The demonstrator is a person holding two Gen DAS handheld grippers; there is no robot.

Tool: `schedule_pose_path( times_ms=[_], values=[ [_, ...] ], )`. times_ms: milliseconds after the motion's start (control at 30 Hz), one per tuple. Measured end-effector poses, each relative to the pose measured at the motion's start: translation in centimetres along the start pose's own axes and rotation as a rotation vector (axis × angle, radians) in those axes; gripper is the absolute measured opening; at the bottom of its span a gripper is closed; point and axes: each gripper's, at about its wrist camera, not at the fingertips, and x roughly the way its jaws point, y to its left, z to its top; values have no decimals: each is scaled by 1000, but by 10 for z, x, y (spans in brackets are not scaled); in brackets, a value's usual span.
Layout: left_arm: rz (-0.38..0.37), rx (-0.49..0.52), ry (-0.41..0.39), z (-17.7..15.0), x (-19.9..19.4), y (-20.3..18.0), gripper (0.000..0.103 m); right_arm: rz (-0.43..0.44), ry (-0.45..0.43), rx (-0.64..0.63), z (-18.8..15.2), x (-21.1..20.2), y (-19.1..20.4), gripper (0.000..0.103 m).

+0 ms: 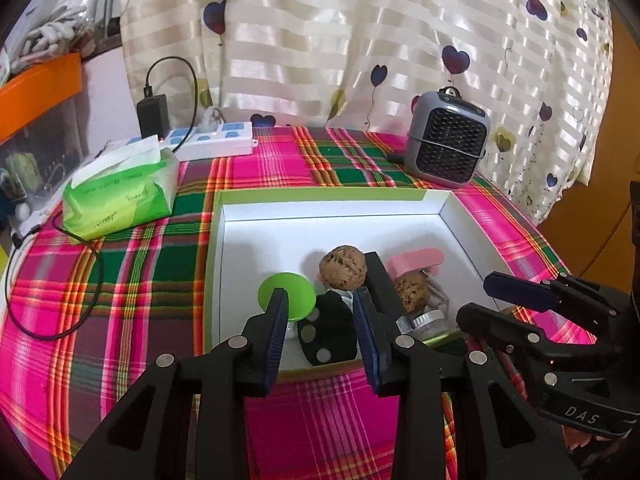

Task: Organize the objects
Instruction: 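Lower the black toy and walnut into the box and open both tools, then lift both open tools out of the box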

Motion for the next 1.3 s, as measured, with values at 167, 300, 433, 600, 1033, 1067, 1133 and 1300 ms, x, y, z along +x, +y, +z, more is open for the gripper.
schedule_pose_path(
  times_ms=[167, 300, 433, 600, 1033, 1067, 1133, 1300],
  values=[
    [12, 7, -3, -3, -11, -6, 31, 8, -7, 0, -4, -7, 5, 44],
    [23, 23, -6, -10, -22, -15, 31, 14, -19, -1, -8, -15, 11, 44],
    [30, 34, -9, -18, -32, -22, 31, 12, -27, 0, -13, -22, 16, 44],
    [53, 34, -3, -29, -41, -25, 31, 13, -30, 4, -22, -29, 24, 44],
    [90, 43, 51, -45, -31, -29, 31, -14, 28, -13, -36, -18, 32, 44],
    [90, 42, 54, -45, -30, -29, 31, -17, 35, -9, -36, -16, 31, 44],
    [95, 41, 64, -46, -27, -28, 31, -23, 43, -6, -36, -14, 31, 44],
    [105, 35, 84, -48, -20, -25, 32, -36, 66, -4, -37, -7, 30, 44]
  ],
)
